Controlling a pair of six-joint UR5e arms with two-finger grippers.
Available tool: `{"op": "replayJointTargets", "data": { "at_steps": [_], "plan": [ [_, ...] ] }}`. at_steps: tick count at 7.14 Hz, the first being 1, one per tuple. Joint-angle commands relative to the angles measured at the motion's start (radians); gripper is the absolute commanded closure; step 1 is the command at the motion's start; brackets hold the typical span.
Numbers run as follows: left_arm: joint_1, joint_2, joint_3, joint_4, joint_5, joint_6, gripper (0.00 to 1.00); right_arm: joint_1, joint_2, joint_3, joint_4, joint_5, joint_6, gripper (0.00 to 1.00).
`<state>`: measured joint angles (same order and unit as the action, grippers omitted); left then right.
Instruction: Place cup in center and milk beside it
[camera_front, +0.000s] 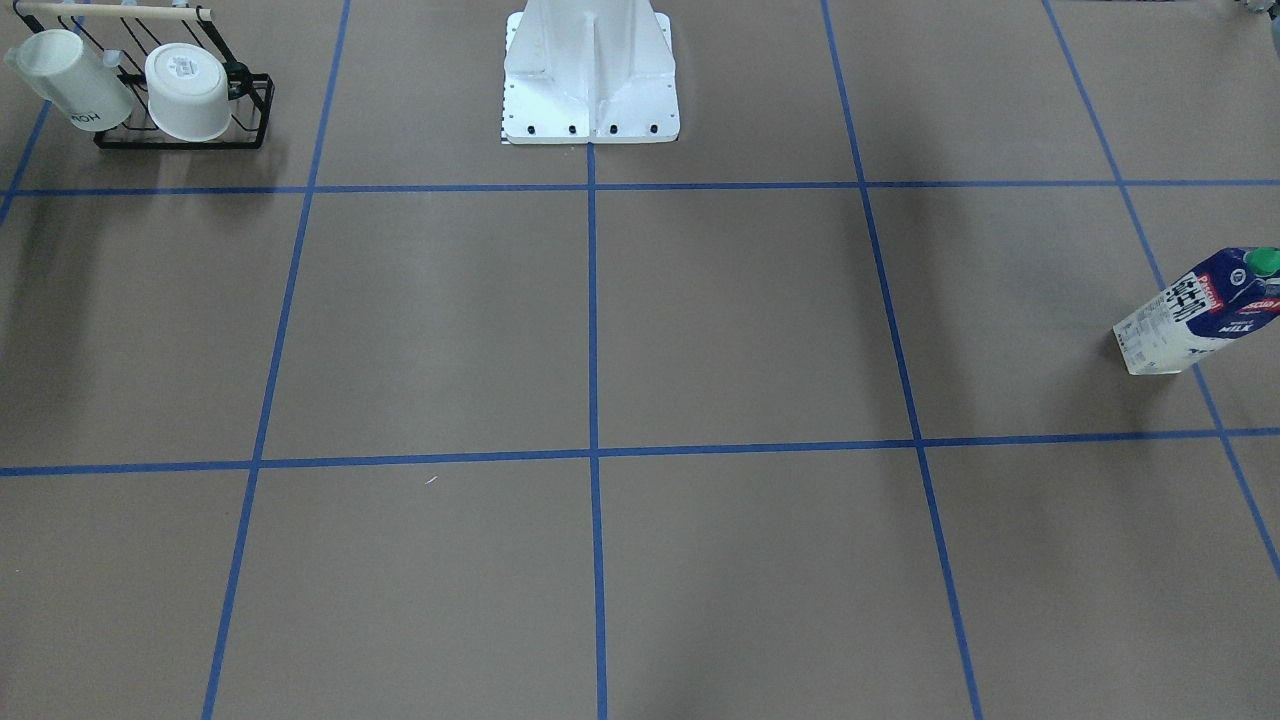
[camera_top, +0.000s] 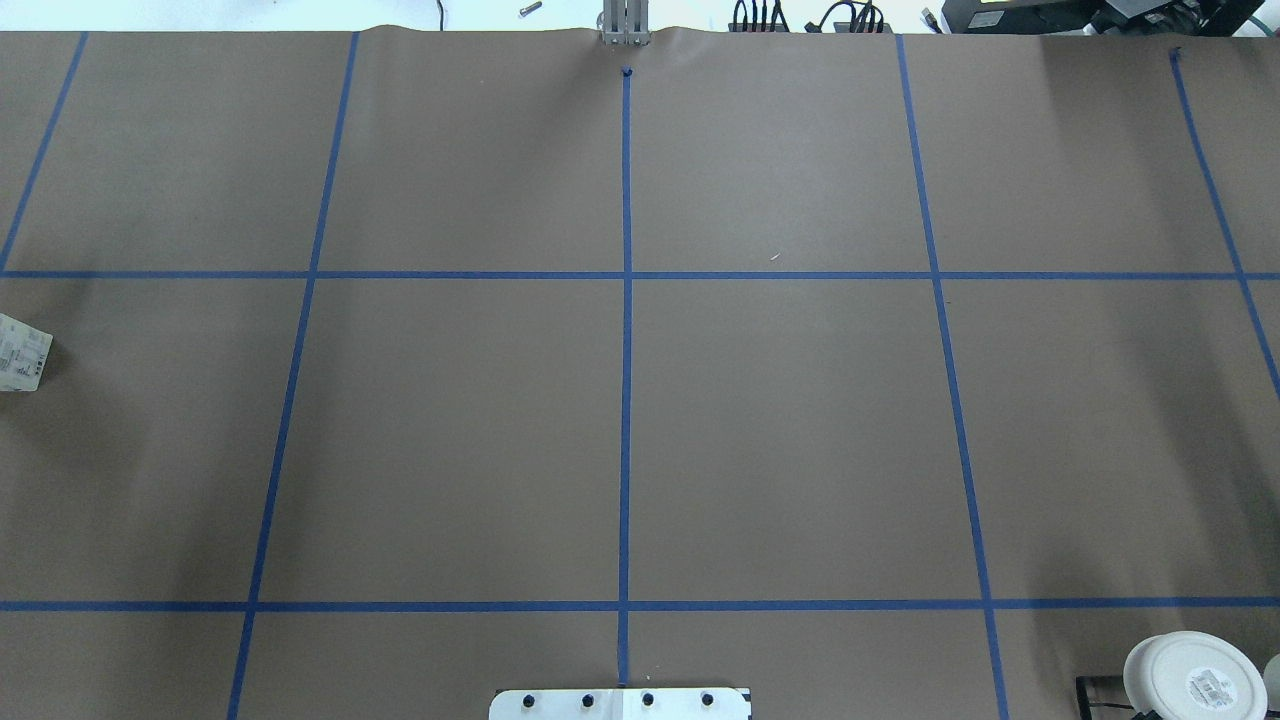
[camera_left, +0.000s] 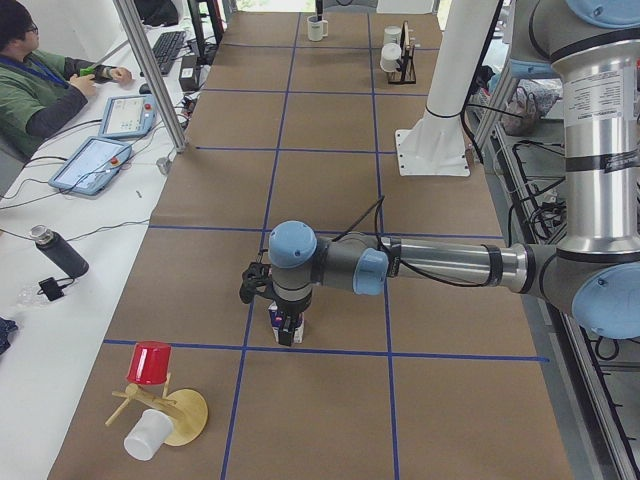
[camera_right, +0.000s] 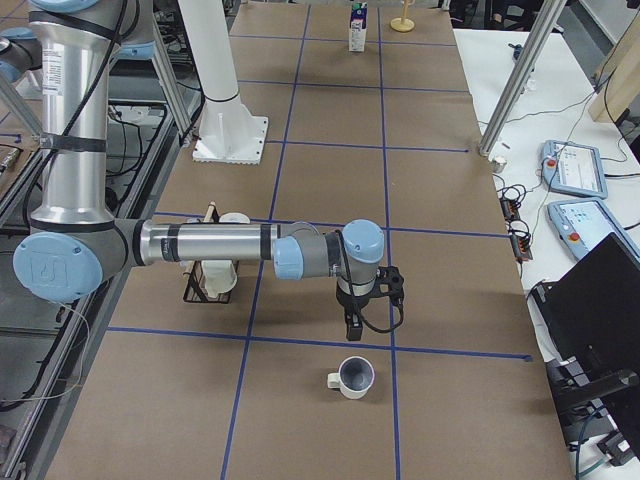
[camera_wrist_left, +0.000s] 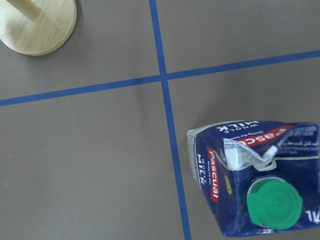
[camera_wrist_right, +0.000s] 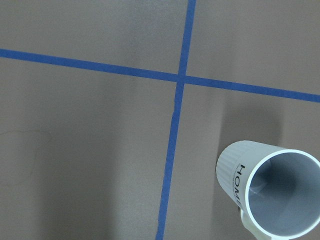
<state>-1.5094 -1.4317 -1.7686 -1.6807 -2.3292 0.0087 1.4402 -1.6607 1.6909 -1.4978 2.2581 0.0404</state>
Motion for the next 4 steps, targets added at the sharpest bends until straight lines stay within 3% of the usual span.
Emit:
{"op": "replayJointTargets", "data": {
  "at_steps": [1,4],
  "plan": [
    [0.000,-0.010,-0.021,0.000,0.007,-0.001,0.01,-0.001,0.012,0.019,0.001,0.001,-0.004,0.00],
    [-0.006,-0.084,-0.028,-0.023,0.008,-0.001,0.01,0.000,0.041,0.033,0.114,0.006,0.004,0.00]
  ]
}}
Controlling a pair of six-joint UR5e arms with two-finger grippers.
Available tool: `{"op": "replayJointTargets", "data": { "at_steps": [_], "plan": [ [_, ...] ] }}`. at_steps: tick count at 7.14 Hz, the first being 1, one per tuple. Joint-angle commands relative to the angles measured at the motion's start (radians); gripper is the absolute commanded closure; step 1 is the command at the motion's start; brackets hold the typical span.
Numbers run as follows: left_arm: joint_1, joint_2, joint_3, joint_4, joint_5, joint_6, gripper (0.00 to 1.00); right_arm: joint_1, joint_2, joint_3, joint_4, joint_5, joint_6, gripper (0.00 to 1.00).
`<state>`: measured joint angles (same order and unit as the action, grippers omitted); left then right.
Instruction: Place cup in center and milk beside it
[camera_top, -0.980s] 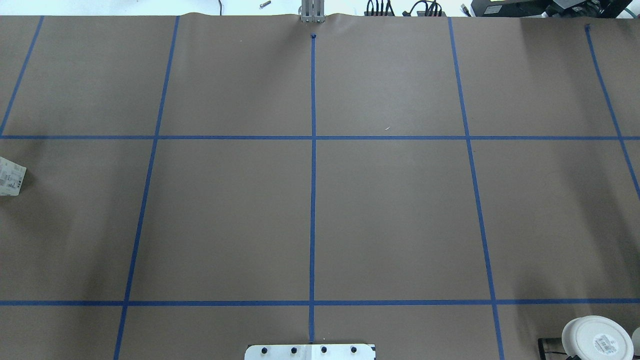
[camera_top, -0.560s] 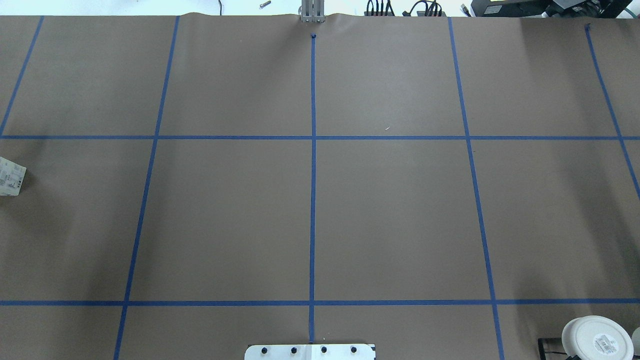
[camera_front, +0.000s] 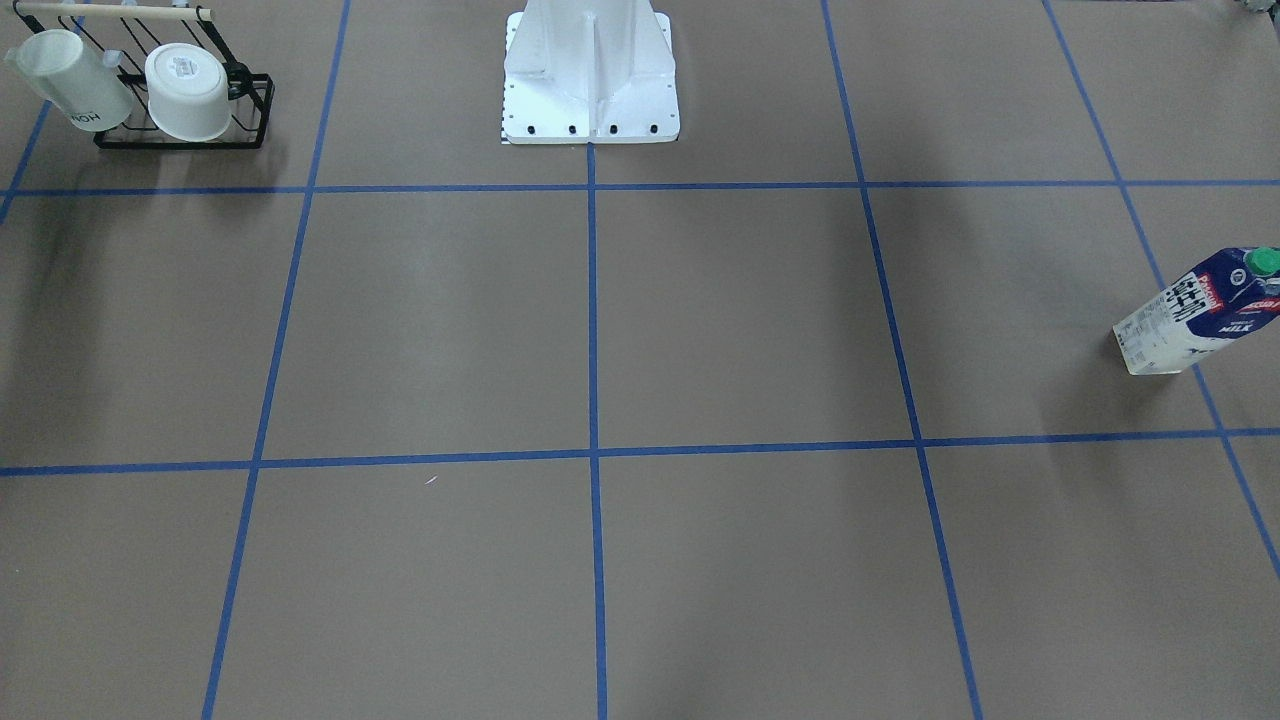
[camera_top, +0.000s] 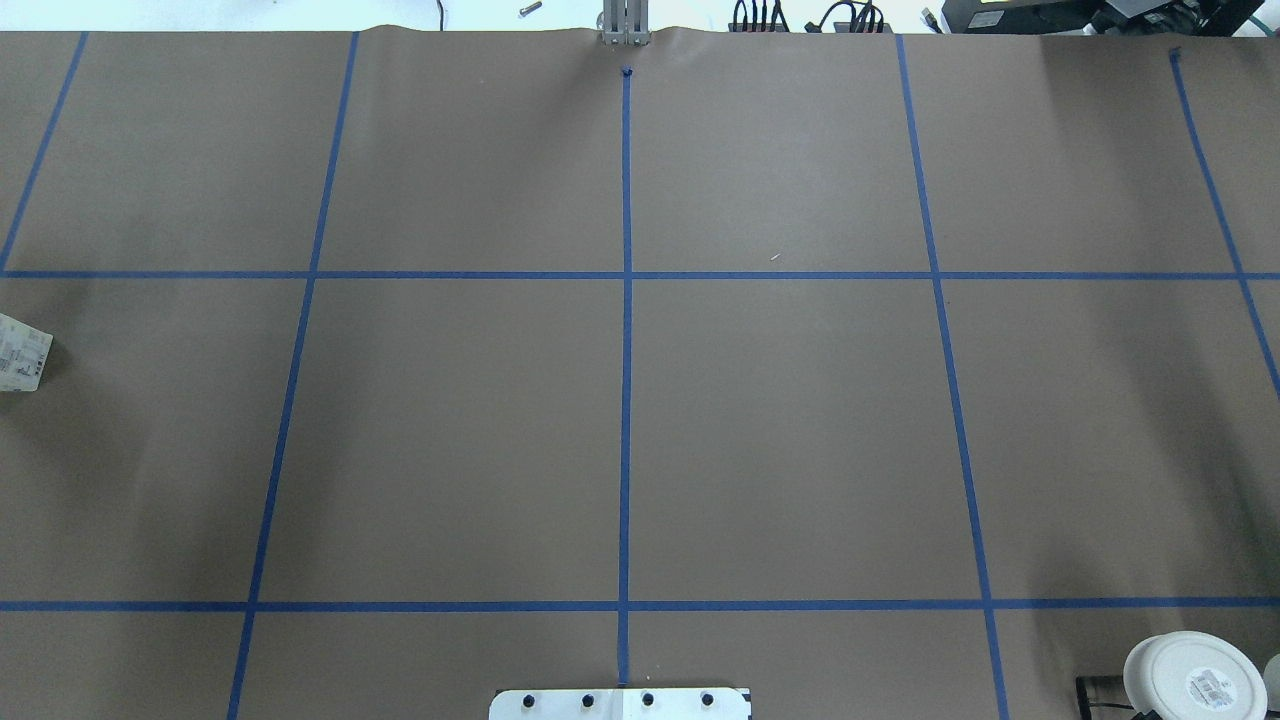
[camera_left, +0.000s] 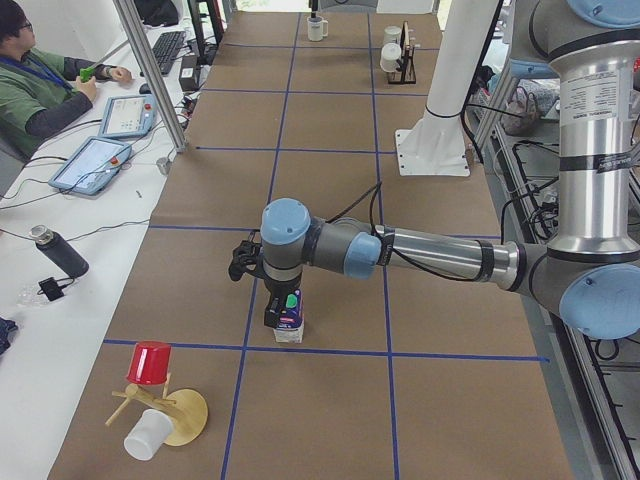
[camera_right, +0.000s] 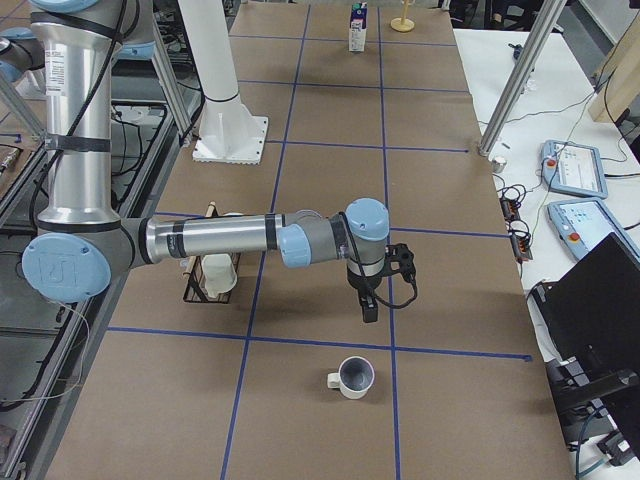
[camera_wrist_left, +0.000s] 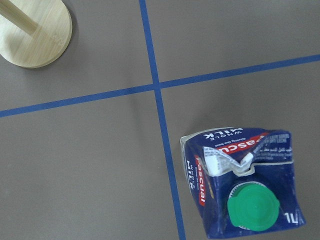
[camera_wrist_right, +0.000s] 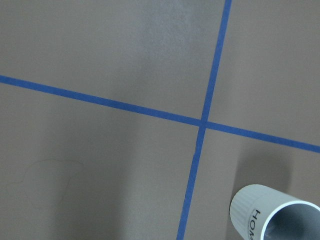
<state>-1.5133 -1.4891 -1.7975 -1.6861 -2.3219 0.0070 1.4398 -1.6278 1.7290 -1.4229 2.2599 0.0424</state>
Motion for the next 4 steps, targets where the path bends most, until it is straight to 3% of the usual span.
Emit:
{"op": "replayJointTargets", "data": {
  "at_steps": [1,4],
  "plan": [
    [-0.004,-0.075,0.030,-0.077,0.016,-0.001,0.01,0.001,0.008,0.001,0.039,0.004,0.005,0.00],
    [-0.007,-0.077,0.032,-0.095,0.015,0.002,0.01,0.002,-0.018,-0.043,0.168,-0.005,-0.042,0.00]
  ]
}}
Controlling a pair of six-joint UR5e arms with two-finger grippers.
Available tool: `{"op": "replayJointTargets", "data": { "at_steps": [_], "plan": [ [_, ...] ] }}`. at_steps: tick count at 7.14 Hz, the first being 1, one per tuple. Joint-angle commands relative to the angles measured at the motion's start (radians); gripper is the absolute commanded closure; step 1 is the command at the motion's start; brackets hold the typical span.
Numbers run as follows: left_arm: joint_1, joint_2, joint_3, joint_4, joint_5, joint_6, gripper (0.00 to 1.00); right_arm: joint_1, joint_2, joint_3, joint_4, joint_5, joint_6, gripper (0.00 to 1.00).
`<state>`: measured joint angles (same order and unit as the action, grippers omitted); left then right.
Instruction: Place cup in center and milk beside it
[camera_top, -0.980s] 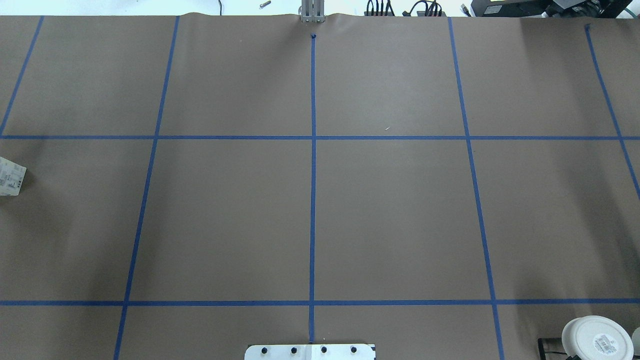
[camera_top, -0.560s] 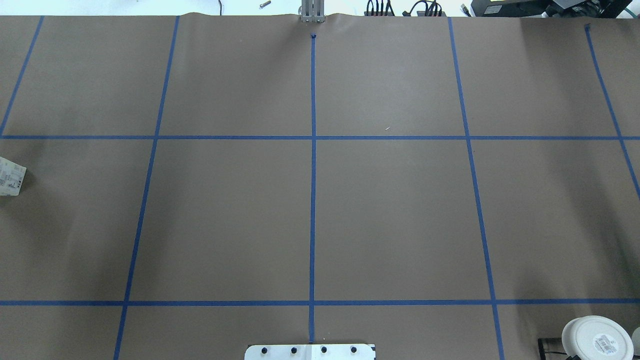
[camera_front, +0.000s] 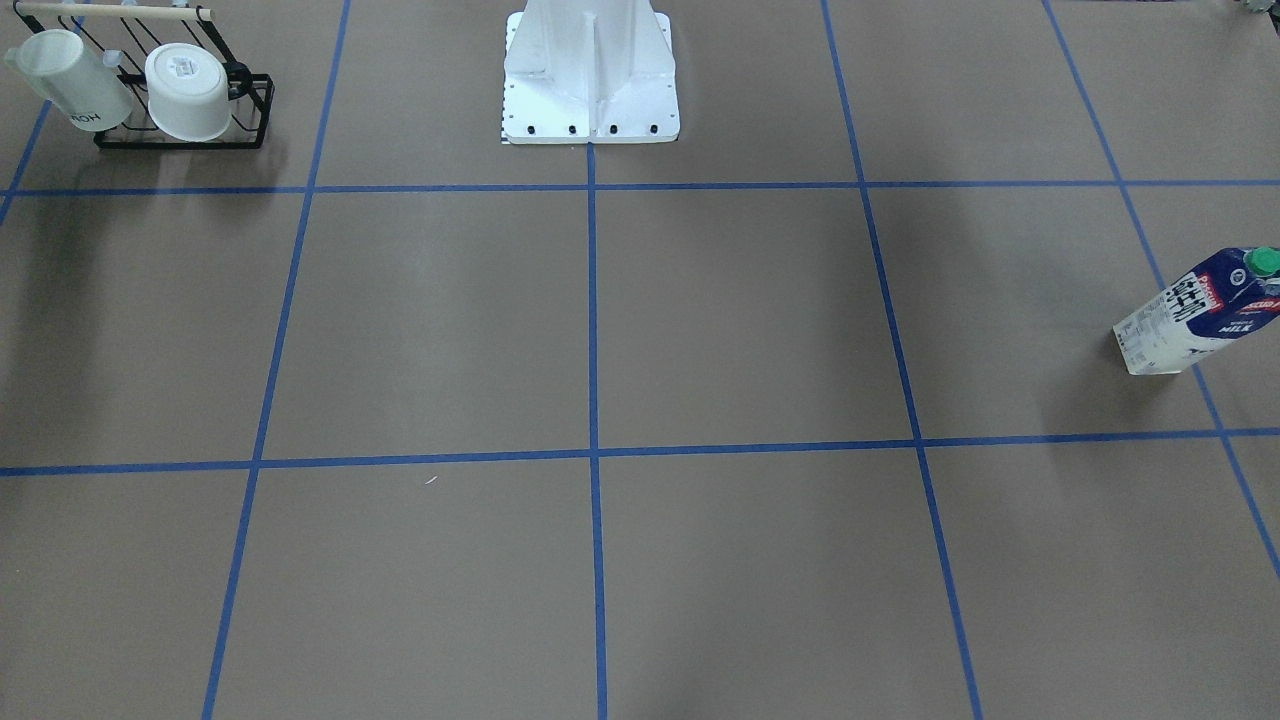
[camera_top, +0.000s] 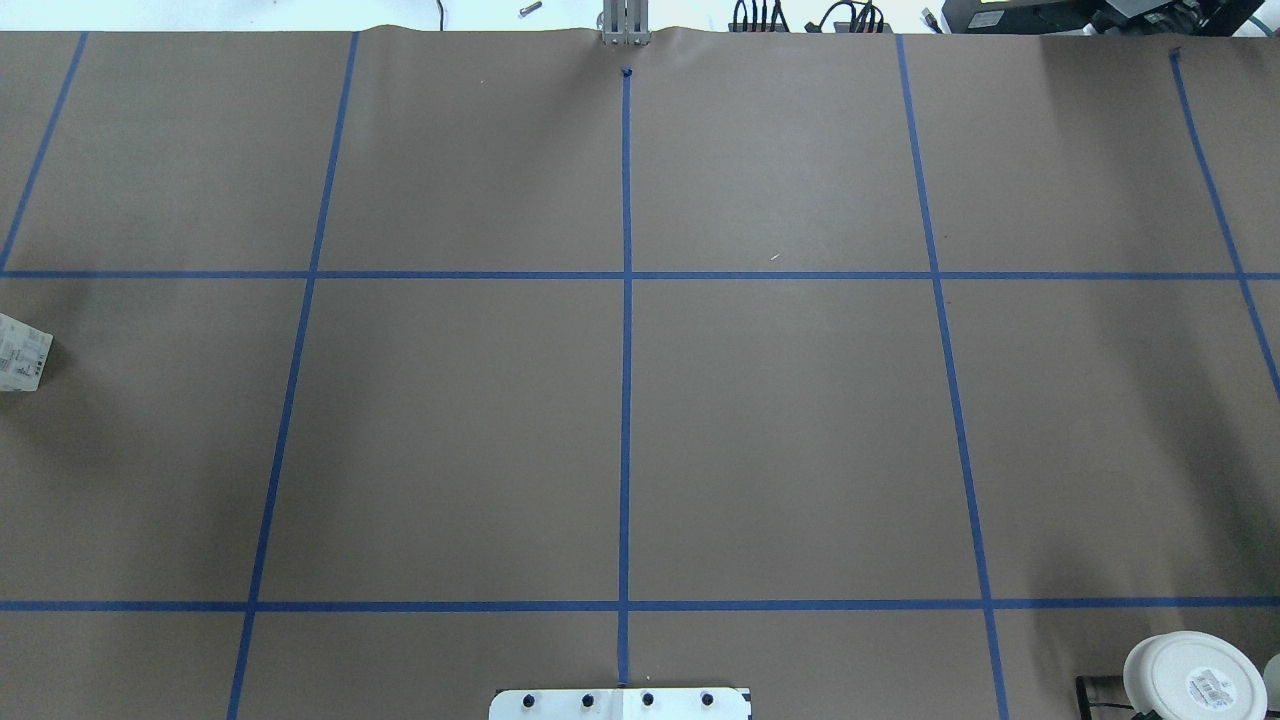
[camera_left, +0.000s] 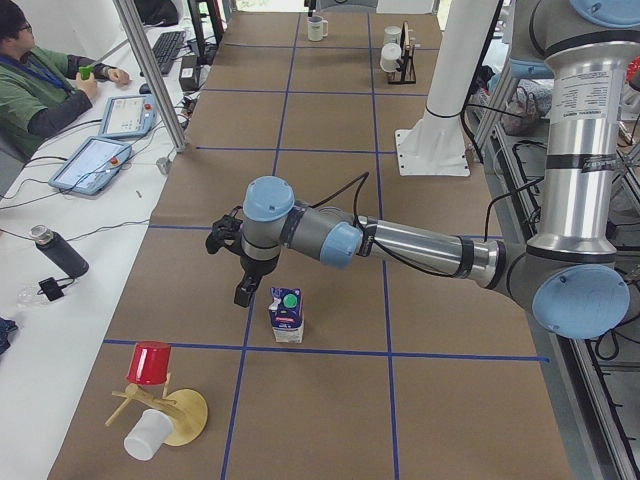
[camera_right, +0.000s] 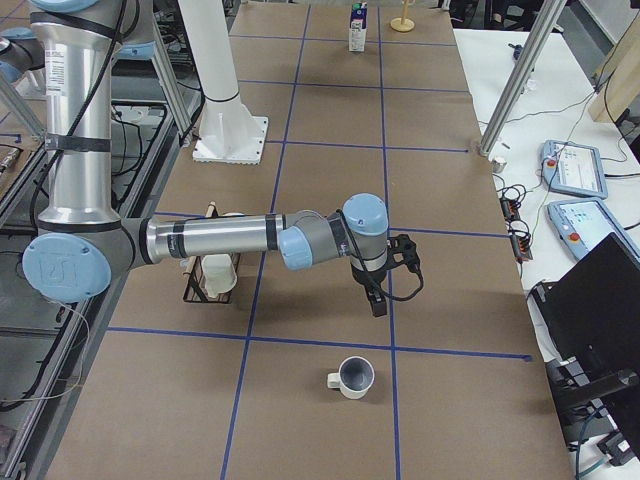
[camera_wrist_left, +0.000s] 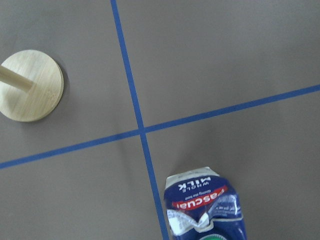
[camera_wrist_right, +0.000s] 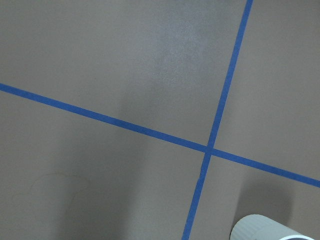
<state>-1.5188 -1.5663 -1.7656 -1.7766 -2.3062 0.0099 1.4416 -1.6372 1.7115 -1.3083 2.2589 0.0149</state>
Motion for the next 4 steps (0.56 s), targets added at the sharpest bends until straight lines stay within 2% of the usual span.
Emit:
{"op": "replayJointTargets", "data": {
  "at_steps": [1,2,4],
  "plan": [
    [-0.001,-0.003,-0.002,-0.004,-0.001,0.001,0.01,0.002,-0.010,-0.073,0.055,-0.002,-0.019,0.00],
    [-0.001,0.000,0.000,-0.023,-0.001,-0.004,0.01,0.005,-0.006,-0.122,0.058,-0.008,-0.023,0.00],
    [0.000,0.002,0.002,-0.027,-0.001,-0.004,0.01,0.005,-0.006,-0.217,0.141,-0.032,-0.012,0.00]
  ]
}}
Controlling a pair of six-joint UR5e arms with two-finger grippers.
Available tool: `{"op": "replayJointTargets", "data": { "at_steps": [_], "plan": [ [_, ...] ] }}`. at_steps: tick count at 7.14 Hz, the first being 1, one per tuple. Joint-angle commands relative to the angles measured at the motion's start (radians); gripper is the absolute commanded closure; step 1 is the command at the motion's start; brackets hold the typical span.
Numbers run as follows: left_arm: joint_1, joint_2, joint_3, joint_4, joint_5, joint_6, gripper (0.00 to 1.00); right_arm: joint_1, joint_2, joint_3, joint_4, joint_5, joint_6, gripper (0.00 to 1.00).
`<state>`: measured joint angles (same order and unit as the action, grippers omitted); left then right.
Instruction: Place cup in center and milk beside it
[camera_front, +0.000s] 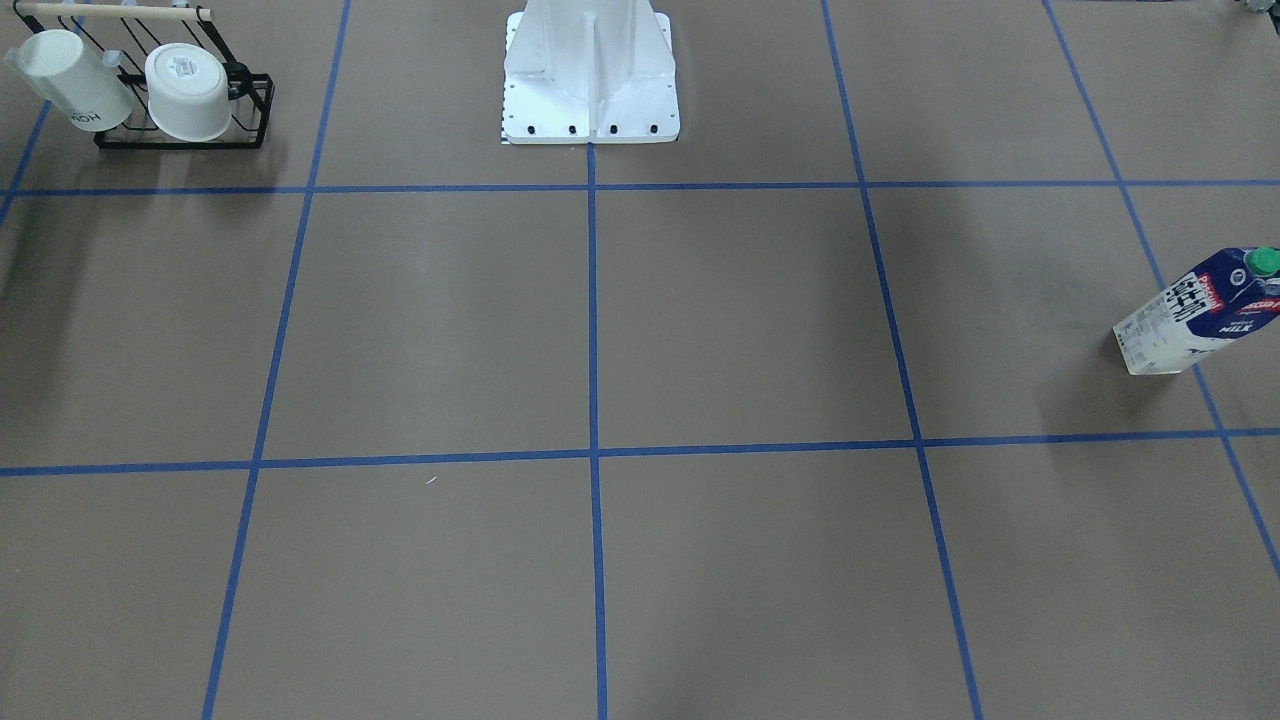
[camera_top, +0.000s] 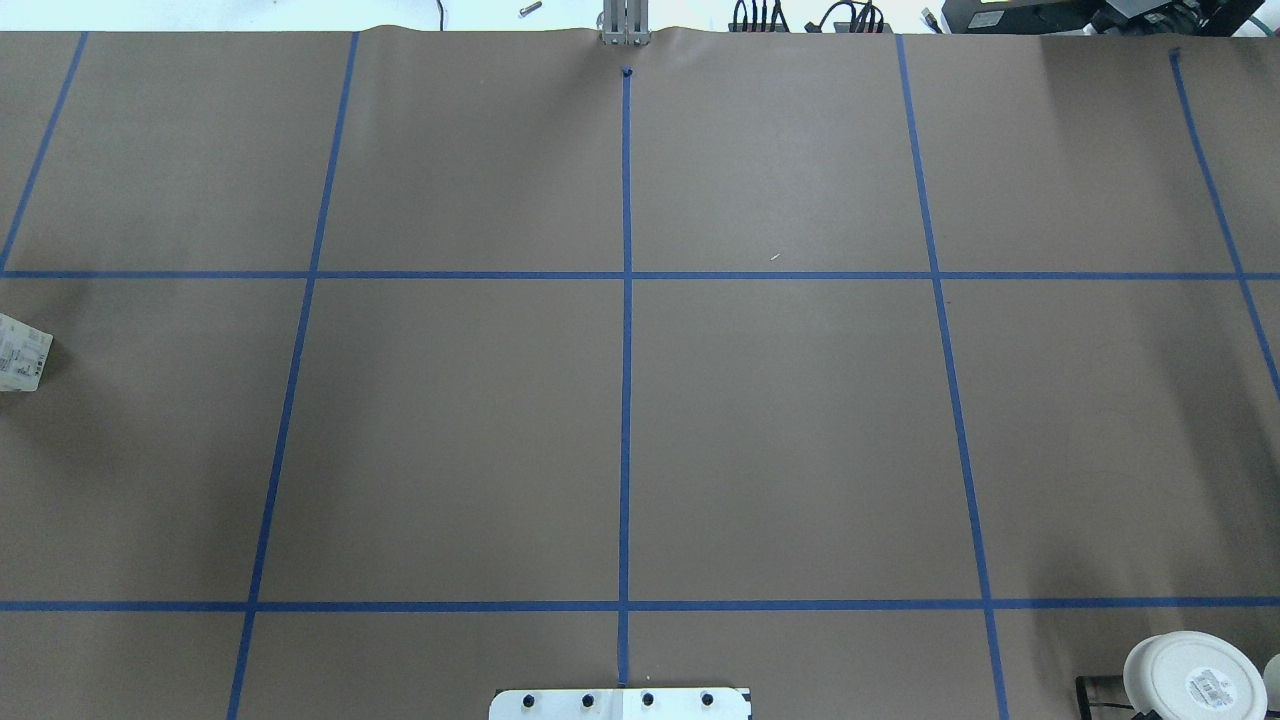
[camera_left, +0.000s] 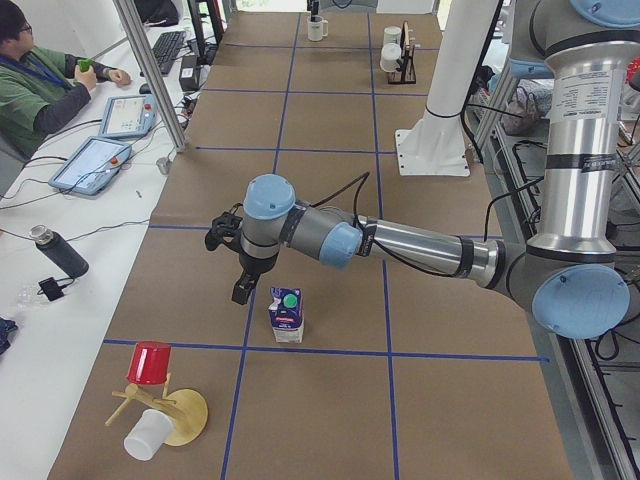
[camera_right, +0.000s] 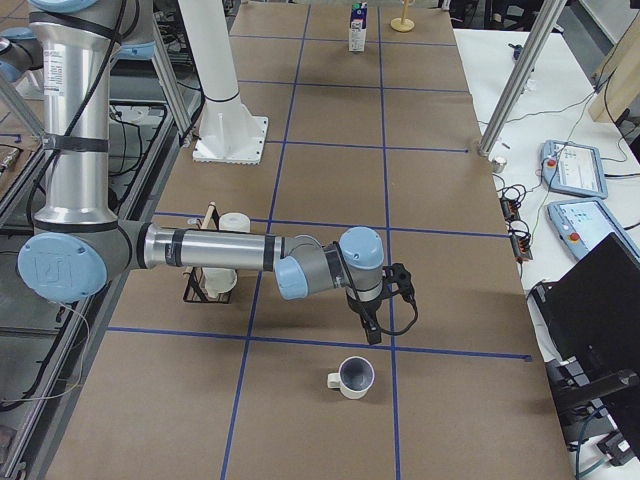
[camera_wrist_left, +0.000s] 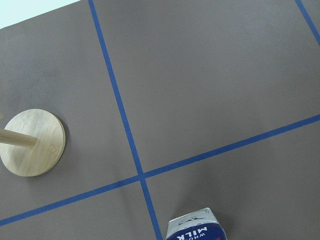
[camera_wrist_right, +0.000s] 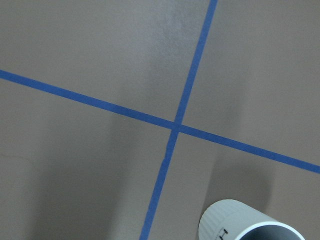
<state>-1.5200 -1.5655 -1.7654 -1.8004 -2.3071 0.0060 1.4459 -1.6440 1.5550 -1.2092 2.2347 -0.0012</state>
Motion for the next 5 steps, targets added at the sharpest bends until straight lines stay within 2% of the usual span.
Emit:
{"op": "replayJointTargets", "data": {
  "at_steps": [1,3,4,5],
  "plan": [
    [0.001,0.001,0.001,-0.004,0.000,0.000,0.01,0.001,-0.003,-0.062,0.040,-0.010,0.006,0.03],
    [0.000,-0.001,0.000,-0.004,0.000,0.000,0.01,0.001,-0.016,-0.084,0.043,-0.038,0.006,0.25],
    [0.000,-0.001,0.000,-0.004,0.000,0.000,0.01,-0.001,-0.023,-0.098,0.046,-0.070,0.003,0.58],
    [0.000,-0.001,0.000,-0.004,0.000,0.000,0.01,-0.002,-0.023,-0.140,0.062,-0.088,-0.003,0.67]
  ]
}}
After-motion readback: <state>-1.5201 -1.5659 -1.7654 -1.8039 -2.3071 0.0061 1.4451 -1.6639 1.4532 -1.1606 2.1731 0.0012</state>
